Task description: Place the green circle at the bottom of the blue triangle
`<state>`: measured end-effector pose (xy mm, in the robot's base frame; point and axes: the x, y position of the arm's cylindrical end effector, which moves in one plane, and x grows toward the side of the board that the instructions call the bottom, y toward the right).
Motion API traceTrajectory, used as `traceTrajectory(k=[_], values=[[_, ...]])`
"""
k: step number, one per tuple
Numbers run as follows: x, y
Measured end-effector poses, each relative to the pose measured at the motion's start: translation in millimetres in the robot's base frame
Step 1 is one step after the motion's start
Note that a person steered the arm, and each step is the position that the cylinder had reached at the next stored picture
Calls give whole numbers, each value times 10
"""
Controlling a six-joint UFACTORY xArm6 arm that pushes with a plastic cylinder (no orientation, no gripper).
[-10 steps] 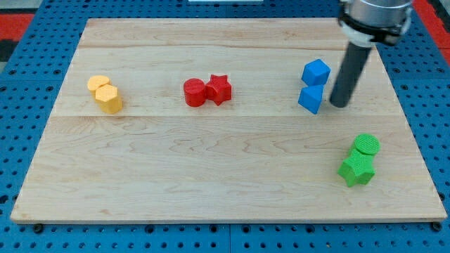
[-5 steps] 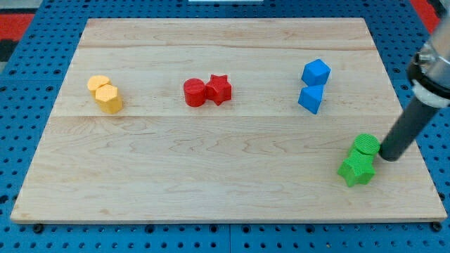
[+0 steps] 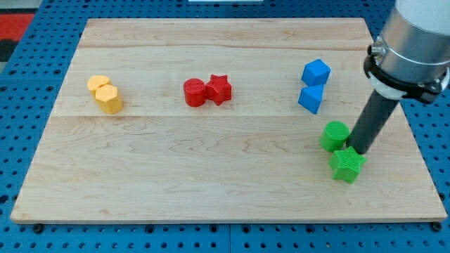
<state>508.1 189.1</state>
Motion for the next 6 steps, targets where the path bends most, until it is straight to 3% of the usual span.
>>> traceTrajectory(k=[2, 3, 4, 5, 6], values=[[-98, -56], [110, -72], [-44, -299], [-82, -30], [-82, 680]])
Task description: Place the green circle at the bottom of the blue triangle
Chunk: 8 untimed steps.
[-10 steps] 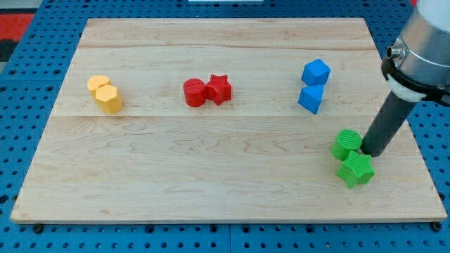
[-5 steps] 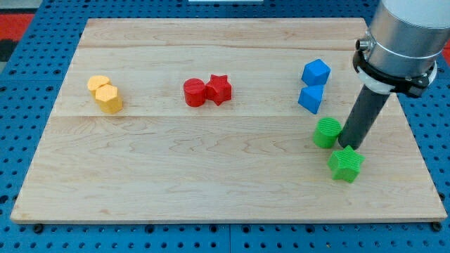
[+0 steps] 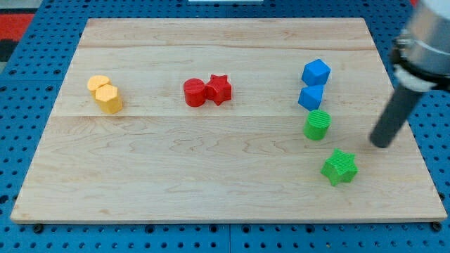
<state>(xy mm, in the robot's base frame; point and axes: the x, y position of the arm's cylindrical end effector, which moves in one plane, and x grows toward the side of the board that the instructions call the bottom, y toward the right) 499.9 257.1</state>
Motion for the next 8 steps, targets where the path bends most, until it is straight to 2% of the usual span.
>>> traceTrajectory(k=[1, 2, 3, 5, 6, 7, 8], values=[[-1, 632], [-10, 873], [39, 874], [820, 849], [1167, 389], [1180, 77], [1067, -695]])
